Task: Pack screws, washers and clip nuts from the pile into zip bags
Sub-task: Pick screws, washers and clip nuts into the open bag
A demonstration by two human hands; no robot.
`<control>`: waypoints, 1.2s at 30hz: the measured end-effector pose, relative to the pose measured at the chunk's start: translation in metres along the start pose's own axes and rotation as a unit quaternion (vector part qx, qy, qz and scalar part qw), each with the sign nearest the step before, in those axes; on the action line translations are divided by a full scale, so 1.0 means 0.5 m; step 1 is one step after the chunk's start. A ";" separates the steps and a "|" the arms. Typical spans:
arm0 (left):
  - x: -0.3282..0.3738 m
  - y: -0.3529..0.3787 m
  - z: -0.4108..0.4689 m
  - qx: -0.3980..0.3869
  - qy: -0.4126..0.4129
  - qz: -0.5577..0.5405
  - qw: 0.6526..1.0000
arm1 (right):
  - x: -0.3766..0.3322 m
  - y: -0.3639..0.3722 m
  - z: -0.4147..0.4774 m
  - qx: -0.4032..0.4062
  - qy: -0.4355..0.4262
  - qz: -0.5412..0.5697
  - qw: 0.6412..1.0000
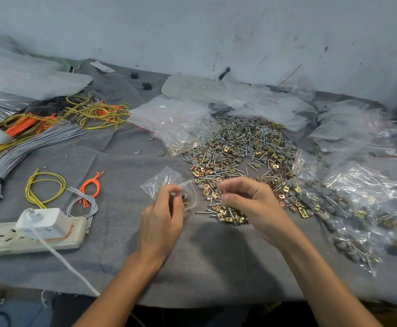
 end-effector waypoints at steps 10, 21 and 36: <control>-0.010 0.004 -0.002 -0.003 -0.009 -0.004 1.000 | 0.046 0.077 0.014 -0.029 -0.021 -0.181 0.983; -0.013 0.006 -0.001 -0.006 0.000 0.001 1.000 | 0.045 0.136 0.058 -0.033 -0.059 -0.374 0.925; -0.012 0.006 -0.001 -0.002 -0.016 0.004 1.000 | 0.051 0.062 0.043 0.040 -0.056 -0.290 0.955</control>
Point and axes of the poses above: each hand's wrist, its own z-axis towards the middle knuckle, its own y-axis out of the palm, x = y × z, the point moved 3 cm from there along z, towards the middle knuckle, and after that the axes turned 6 degrees about -y, right-handed, at the moved point
